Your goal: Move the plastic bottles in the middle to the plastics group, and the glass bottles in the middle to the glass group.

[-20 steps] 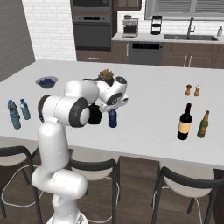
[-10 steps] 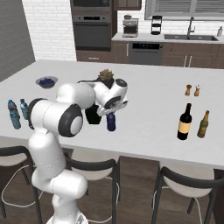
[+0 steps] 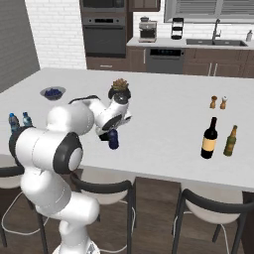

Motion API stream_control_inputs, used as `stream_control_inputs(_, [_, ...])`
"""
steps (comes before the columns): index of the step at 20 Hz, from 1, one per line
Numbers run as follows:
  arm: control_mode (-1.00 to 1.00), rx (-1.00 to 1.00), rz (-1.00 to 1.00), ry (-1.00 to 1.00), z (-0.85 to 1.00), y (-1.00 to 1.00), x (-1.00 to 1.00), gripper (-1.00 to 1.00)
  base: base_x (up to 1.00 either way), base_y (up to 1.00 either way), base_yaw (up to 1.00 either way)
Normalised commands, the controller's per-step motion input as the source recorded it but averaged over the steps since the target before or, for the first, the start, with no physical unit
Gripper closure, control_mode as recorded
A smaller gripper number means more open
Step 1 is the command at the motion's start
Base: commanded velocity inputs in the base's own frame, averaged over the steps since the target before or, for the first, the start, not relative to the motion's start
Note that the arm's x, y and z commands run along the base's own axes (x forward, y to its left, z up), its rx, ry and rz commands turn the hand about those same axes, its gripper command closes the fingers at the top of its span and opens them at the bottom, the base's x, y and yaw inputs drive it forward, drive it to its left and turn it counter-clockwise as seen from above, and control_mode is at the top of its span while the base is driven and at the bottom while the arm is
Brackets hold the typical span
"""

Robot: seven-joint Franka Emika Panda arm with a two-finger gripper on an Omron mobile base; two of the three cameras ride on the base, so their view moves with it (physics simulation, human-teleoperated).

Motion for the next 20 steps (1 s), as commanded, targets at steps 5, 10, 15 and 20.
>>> stream_control_inputs(5, [-1.0,0.0,0.08,0.0,0.12,0.83,-0.06,1.0,0.0,0.0,0.0])
stream_control_inputs(10, [-1.0,0.0,0.11,0.0,0.08,0.81,0.0,1.0,0.0,0.0,0.0])
stream_control_inputs(15, [-1.0,0.0,0.13,0.01,0.01,0.84,0.0,1.0,0.0,0.0,0.0])
stream_control_inputs(20, [-1.0,0.0,0.14,0.0,0.0,0.86,0.0,1.0,0.0,0.0,0.0])
